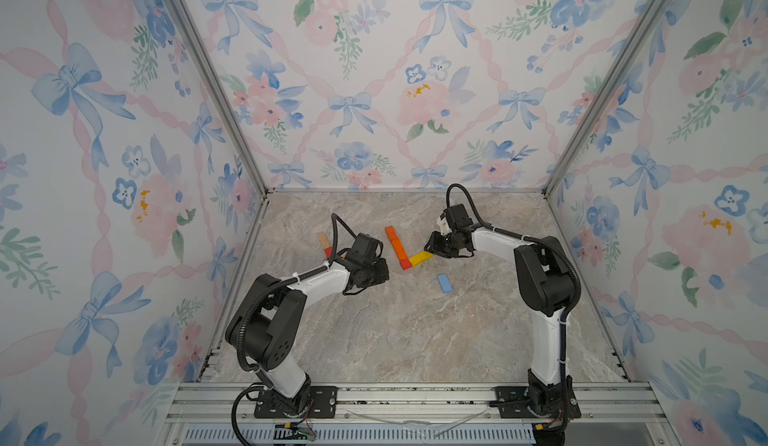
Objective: Assemble the letter v with building blocks
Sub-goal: Assemble the building block at the center of the board.
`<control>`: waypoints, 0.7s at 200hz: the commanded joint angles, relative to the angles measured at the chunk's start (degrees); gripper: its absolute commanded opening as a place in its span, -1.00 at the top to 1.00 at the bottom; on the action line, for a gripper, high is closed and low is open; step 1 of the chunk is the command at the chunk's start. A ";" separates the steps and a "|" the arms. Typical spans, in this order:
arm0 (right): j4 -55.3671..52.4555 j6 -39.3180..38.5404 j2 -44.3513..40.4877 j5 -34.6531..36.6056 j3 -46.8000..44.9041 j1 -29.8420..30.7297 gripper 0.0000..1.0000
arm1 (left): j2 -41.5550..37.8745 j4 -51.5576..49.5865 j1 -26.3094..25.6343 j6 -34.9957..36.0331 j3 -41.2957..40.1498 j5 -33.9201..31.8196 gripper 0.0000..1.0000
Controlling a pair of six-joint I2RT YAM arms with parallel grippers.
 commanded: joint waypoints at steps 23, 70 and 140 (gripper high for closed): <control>-1.31 1.03 -2.29 1.75 -2.19 0.44 0.29 | 2.35 0.07 -0.61 -0.76 2.17 0.87 0.76; -0.93 1.60 -2.84 2.14 -2.85 0.34 0.40 | 4.85 0.78 -1.41 -1.42 4.18 1.27 0.79; -0.32 2.17 -3.34 1.97 -3.58 0.29 0.42 | 8.82 4.53 -1.90 -3.83 5.06 4.13 0.85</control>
